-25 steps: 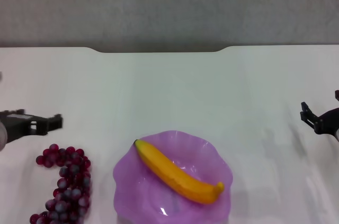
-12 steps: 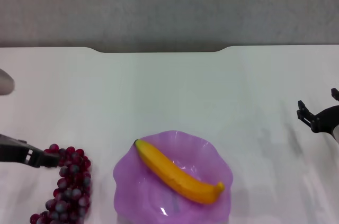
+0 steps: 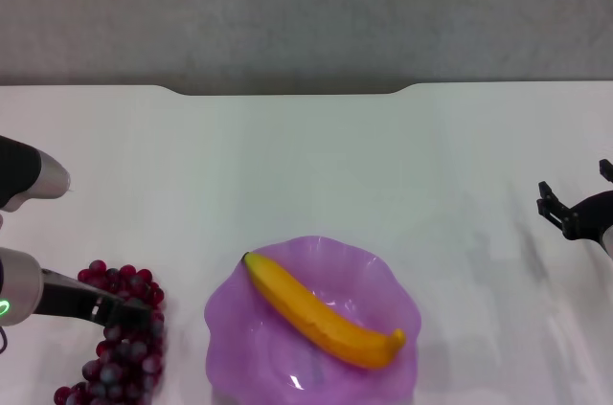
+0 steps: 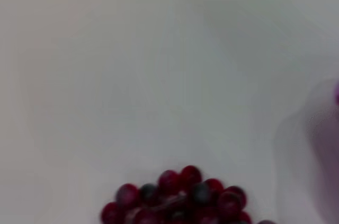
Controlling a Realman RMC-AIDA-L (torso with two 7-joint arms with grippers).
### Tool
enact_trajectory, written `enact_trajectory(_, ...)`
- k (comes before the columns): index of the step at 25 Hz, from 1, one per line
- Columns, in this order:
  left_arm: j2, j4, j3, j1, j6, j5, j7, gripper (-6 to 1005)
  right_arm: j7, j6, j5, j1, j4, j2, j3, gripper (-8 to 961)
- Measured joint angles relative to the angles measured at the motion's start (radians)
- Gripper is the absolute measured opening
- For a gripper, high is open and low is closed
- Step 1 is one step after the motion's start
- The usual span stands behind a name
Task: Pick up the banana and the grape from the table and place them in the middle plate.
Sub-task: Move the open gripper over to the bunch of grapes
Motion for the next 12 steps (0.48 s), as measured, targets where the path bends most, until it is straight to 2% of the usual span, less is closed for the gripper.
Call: enact_trajectory(12,0.002,-0.152,-0.018,-0.048,0.075,-0.043,0.027,890,-0.002,0.0,-0.001,0.0,0.0,0.0,0.0,885)
